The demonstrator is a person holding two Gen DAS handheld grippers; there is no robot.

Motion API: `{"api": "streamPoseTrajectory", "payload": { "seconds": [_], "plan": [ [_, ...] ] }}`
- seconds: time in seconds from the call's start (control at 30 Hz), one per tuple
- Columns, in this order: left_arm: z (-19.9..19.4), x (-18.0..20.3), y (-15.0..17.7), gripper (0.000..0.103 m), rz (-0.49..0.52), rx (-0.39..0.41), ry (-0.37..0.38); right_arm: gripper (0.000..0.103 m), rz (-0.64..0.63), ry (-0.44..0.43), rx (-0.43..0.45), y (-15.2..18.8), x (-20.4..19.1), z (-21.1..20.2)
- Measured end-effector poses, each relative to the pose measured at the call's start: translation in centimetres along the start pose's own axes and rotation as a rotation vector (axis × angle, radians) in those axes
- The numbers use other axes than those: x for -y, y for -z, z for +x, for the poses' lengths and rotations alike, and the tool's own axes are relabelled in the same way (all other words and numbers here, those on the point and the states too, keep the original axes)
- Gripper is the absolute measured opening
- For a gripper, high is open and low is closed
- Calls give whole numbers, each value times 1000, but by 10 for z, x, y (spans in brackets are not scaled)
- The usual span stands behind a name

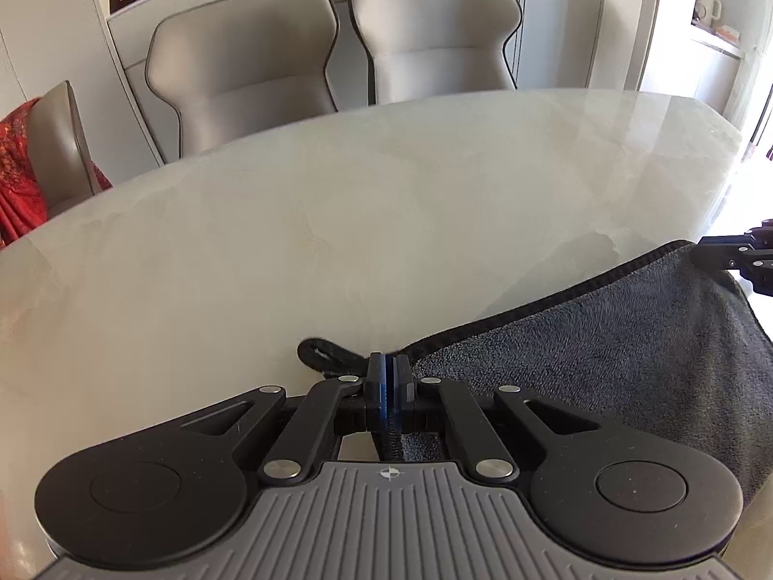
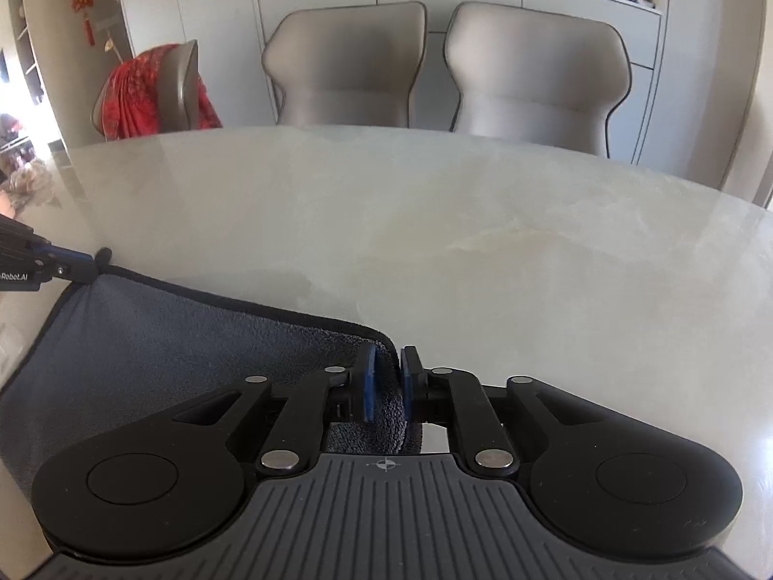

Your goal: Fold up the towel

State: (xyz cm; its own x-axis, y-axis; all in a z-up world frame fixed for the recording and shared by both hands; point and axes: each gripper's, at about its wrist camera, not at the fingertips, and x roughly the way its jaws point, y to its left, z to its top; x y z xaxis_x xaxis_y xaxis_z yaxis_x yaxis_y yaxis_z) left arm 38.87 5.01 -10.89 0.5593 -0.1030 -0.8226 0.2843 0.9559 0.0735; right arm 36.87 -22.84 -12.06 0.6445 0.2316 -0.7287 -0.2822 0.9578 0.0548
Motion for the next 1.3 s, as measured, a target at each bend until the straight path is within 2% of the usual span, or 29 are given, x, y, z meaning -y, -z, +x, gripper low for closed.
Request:
{"api": "streamPoseTrajectory", "payload": {
  "seconds": [0.1, 0.17, 0.2, 0.27, 0.3, 0.37, 0.4, 0.5, 0.6, 0.8, 0.83, 0.9, 0.93, 1.0, 1.17, 1.3],
  "plan": [
    [-5, 0, 1, 16, 5, -1, -35, 31, 13, 32, 39, -2, 1, -11],
    [-13, 0, 2, 19, 7, 22, -55, 32, 24, 37, 65, -2, 1, -23],
    [-22, 0, 3, 25, 8, 49, -84, 33, 33, 38, 79, -1, 1, -30],
    [-34, 1, 6, 36, 3, 80, -101, 33, 47, -20, 77, 4, -5, -40],
    [-41, 3, 10, 41, -11, 95, -72, 33, 50, -66, 71, 8, -10, -46],
    [-55, 9, 19, 43, -40, 125, -13, 34, 14, -152, 38, 21, -27, -54],
    [-59, 18, 27, 43, -36, 117, 41, 34, -3, -166, 21, 26, -34, -54],
    [-53, 41, 48, 43, 15, 64, 91, 36, -23, -186, -44, 43, -49, -53],
    [-41, 50, 67, 43, 1, -19, 87, 38, -10, -163, -53, 55, -48, -56],
    [-47, 27, 81, 43, -84, -20, 44, 38, 78, -56, -66, 59, -25, -72],
    [-50, 22, 82, 43, -105, -22, 30, 40, 94, -52, -65, 60, -23, -75],
    [-58, 11, 89, 47, -165, -25, 7, 51, 127, -40, -61, 66, -20, -85],
    [-62, 4, 93, 49, -210, -28, 13, 52, 129, -17, -58, 70, -21, -89],
    [-66, 1, 95, 49, -239, -31, 29, 56, 148, -2, -61, 75, -22, -92],
    [-77, 23, 94, 51, -169, -8, 60, 59, 346, 7, -74, 91, -10, -94],
    [-70, 39, 92, 52, -136, -22, 72, 59, 362, -16, -52, 95, -10, -94]
  ]
}}
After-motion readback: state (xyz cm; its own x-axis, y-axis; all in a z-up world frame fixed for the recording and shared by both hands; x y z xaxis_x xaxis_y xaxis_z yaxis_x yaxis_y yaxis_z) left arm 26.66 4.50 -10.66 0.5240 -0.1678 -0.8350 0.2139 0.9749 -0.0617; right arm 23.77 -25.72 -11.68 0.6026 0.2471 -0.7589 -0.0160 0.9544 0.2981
